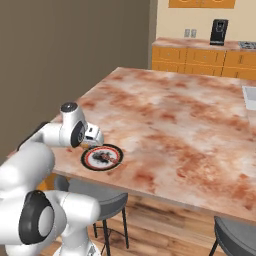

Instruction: Pick up the tangerine and peach from the fridge and place one fruit on each plate on the dining counter.

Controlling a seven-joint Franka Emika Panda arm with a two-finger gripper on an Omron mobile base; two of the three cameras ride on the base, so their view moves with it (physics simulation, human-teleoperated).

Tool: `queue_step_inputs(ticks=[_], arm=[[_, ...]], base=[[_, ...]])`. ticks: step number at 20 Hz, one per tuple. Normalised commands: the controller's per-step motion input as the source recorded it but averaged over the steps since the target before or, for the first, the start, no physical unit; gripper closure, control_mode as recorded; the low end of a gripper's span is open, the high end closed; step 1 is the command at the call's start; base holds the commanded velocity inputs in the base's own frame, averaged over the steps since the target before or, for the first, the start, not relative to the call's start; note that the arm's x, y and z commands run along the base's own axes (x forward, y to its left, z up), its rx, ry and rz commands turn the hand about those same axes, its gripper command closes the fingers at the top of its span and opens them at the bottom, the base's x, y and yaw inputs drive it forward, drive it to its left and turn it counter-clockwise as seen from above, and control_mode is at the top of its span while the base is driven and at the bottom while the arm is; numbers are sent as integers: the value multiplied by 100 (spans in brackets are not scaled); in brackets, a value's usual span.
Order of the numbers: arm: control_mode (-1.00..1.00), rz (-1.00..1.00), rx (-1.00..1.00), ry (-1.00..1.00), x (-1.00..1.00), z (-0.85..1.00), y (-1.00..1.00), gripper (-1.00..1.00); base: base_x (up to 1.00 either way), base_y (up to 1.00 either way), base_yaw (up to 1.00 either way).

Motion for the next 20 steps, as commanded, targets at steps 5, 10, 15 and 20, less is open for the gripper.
queue_step_inputs(ticks=[5,10,15,20], arm=[[-100,-7,0,0,26,-38,2,100],[-100,-7,0,10,16,-34,0,100],[-100,-5,0,5,12,-25,2,100],[-100,-6,0,11,16,-28,2,100]], base=[[0,0,0],[0,0,0],[0,0,0],[0,0,0]])
